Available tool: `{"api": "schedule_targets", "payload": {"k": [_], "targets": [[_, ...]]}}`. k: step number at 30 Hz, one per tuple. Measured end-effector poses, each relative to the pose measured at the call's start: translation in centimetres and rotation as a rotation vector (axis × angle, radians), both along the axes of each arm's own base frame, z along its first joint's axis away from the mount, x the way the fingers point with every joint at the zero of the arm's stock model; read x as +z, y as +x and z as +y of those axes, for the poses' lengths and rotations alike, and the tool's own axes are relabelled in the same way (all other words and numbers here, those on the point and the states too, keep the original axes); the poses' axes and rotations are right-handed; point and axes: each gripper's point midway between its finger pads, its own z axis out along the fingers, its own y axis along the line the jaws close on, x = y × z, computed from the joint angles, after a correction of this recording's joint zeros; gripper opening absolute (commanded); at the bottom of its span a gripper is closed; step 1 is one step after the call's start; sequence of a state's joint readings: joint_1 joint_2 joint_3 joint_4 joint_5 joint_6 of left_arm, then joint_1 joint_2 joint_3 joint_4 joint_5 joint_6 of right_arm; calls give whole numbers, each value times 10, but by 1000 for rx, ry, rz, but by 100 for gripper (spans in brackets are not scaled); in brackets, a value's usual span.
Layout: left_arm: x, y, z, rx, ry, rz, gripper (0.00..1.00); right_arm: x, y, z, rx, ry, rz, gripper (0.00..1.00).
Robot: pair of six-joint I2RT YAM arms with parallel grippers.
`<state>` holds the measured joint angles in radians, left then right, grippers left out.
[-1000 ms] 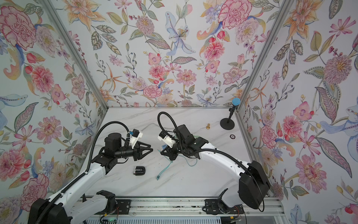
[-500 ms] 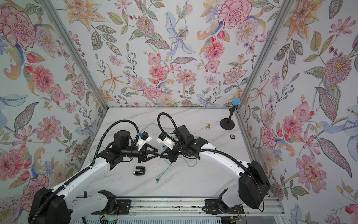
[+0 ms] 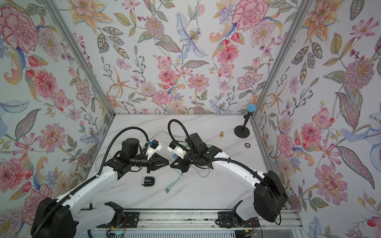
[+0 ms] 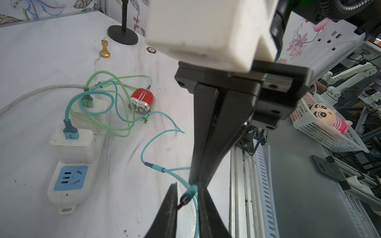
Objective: Charge the electric shaver
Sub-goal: Pick up the charging cable from the center of the board.
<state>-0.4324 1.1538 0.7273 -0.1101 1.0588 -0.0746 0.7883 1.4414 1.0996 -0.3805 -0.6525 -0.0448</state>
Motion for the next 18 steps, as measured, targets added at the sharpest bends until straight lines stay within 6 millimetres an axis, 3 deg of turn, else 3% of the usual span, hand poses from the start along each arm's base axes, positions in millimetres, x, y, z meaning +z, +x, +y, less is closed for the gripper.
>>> {"api": "schedule_targets", "payload": {"k": [6,12,14,18], "targets": [[1,-1,-1,-8,-8,3,0,-1,0,-2,2,-8,-2,0],[3,0,-1,-9,-13,-7,0,0,1,-2,2,-10,-10,0],[3,0,-1,-8,-14,-8,0,0,1,-2,2,-10,-11,6],[4,-2,-2,-18,-19,-6,0,0,5,-3,-2,-10,-22,29]]}}
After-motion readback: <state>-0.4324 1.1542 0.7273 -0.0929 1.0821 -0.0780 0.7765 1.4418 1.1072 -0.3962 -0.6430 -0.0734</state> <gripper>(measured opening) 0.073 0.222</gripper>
